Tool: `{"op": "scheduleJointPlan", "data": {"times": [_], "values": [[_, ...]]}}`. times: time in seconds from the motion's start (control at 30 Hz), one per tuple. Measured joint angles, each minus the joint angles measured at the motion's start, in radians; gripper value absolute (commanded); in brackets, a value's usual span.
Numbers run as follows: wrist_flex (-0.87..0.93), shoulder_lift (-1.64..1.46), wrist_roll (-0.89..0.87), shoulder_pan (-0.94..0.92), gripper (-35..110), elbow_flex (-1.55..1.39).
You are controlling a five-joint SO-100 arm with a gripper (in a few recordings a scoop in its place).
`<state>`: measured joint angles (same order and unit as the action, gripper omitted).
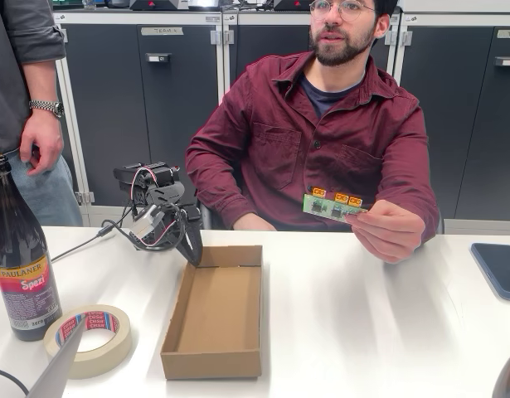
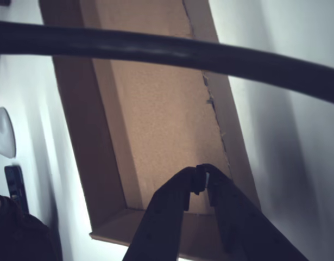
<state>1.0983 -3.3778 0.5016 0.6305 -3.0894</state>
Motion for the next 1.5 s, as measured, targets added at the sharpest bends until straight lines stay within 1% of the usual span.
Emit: {"op": "scheduleJointPlan", "data": {"times": [0.07, 0.33, 0.53, 0.77, 1.5], "values": [[0.035, 0.0, -0.017, 0.0, -4, 0.028], [0.094, 0.038, 0.012, -0.074, -4, 0.126], [0.08, 0.25, -0.057, -0.097, -4, 0.262], [0.071, 0.236, -0.107, -0.092, -4, 0.264], [0.072, 0.238, -0.109, -0.126, -5, 0.259]]}}
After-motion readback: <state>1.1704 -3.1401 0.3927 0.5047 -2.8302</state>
